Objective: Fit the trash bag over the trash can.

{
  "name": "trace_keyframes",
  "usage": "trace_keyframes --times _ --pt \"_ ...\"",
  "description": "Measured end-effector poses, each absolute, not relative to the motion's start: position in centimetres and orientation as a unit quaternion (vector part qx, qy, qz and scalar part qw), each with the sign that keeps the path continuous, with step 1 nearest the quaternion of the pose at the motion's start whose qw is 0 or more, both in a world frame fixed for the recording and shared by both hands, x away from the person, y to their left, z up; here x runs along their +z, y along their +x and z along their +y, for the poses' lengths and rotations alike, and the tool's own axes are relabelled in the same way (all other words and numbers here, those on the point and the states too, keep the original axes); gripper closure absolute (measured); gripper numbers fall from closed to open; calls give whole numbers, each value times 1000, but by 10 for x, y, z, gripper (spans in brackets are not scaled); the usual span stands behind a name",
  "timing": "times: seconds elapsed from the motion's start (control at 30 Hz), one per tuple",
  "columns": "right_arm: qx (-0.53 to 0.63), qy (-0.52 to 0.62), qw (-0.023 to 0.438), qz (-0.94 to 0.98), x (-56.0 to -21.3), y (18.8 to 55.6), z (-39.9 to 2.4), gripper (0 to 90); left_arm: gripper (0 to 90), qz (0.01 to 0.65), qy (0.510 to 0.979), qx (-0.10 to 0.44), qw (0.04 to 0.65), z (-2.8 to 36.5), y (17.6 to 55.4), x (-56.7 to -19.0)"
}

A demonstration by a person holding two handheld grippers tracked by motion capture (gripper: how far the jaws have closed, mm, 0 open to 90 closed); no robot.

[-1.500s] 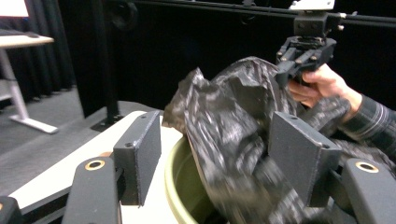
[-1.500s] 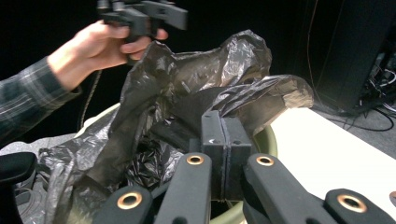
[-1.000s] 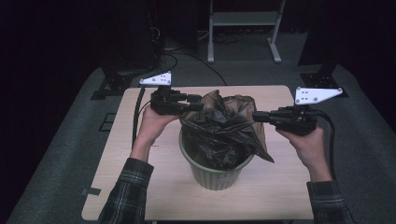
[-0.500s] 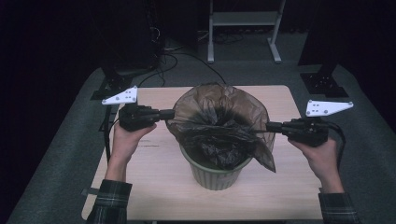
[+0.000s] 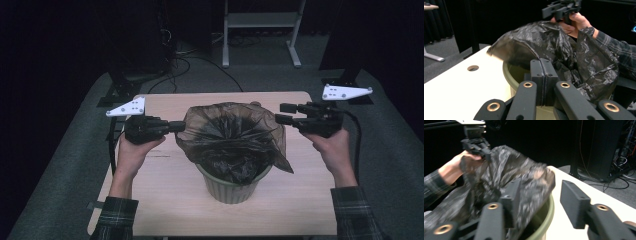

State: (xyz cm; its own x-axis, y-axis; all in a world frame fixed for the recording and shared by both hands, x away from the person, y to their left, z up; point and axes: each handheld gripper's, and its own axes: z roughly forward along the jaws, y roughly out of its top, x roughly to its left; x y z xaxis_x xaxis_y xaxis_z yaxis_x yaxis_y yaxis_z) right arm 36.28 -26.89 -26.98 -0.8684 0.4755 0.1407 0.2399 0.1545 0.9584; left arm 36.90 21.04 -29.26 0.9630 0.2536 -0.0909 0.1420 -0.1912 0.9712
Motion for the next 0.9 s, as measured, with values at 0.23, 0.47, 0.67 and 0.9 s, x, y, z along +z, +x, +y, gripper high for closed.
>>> trace_keyframes --times 0.23,0.47,0.67,0.9 --pt "578 259 81 769 -277 401 -240 484 892 125 770 43 624 209 368 -294" --pt "568 265 43 778 -293 414 -231 711 892 123 771 40 624 208 369 -296" --pt "544 266 46 795 -297 412 -228 900 892 122 771 41 624 210 366 -297" --pt "558 294 51 774 -296 413 -245 570 890 117 772 38 624 209 360 -301"
